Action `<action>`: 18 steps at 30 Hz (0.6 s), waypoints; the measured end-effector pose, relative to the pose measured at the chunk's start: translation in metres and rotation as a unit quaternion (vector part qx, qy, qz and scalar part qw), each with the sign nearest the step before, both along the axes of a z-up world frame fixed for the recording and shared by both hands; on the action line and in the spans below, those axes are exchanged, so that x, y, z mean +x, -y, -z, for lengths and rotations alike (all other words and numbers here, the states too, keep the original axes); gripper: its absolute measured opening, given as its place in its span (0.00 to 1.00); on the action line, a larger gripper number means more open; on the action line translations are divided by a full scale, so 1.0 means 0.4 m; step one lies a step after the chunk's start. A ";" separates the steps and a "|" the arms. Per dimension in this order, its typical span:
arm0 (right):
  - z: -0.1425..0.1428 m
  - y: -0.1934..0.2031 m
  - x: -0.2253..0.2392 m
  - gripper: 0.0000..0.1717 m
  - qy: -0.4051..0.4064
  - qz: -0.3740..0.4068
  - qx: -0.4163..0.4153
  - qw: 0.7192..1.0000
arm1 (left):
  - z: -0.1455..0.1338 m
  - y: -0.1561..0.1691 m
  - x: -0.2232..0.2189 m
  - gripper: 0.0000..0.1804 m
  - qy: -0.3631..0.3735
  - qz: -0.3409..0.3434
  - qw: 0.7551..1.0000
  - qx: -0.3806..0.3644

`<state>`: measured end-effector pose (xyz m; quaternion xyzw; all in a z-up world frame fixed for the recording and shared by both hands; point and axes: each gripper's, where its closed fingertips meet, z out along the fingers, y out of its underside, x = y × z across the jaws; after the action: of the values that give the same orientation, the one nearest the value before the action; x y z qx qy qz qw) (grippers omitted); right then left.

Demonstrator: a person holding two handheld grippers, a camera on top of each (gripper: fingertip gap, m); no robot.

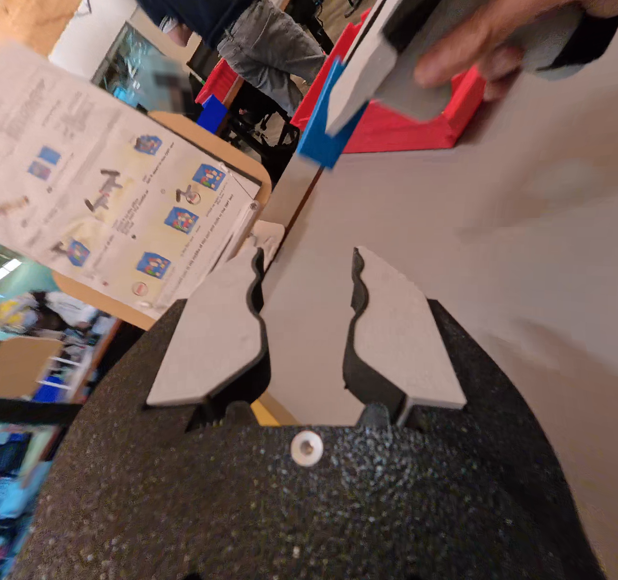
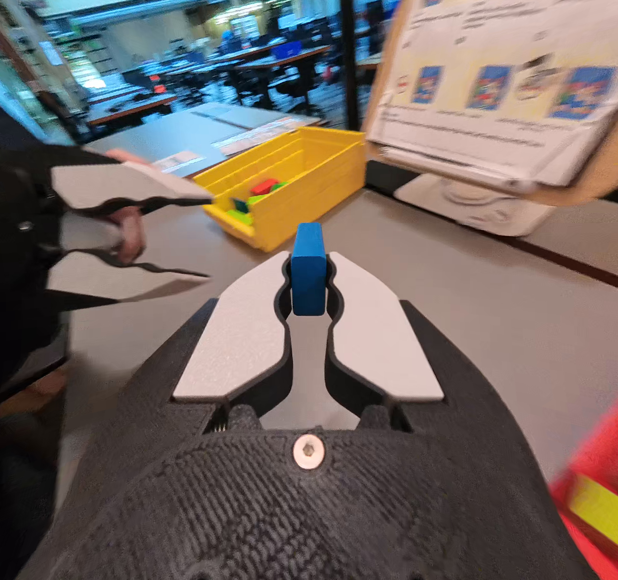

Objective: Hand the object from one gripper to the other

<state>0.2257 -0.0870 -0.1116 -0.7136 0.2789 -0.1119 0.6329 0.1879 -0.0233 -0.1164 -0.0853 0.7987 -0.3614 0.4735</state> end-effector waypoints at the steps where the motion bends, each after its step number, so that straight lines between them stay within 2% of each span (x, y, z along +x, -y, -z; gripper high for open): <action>1: -0.006 0.051 0.026 0.10 0.006 0.039 -0.006 0.999 | 0.007 -0.013 0.000 0.27 -0.018 -0.008 0.999 -0.026; 4: 0.004 0.223 0.097 0.10 0.015 0.162 -0.041 0.986 | 0.044 -0.058 -0.002 0.28 -0.083 -0.043 0.990 -0.104; 8: 0.051 0.425 0.161 0.10 0.011 0.292 -0.112 0.950 | 0.097 -0.116 -0.010 0.27 -0.147 -0.083 0.967 -0.189; 12: 0.109 0.512 0.244 0.10 -0.020 0.320 -0.181 0.930 | 0.138 -0.150 -0.028 0.25 -0.179 -0.089 0.950 -0.239; 18: 0.208 0.548 0.368 0.10 -0.088 0.313 -0.259 0.910 | 0.186 -0.203 -0.048 0.25 -0.189 -0.121 0.950 -0.218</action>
<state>0.3728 -0.3061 -0.1947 -0.7354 0.5039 -0.3091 0.3314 0.1687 0.0578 -0.1908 -0.3494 0.7590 -0.4439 0.3237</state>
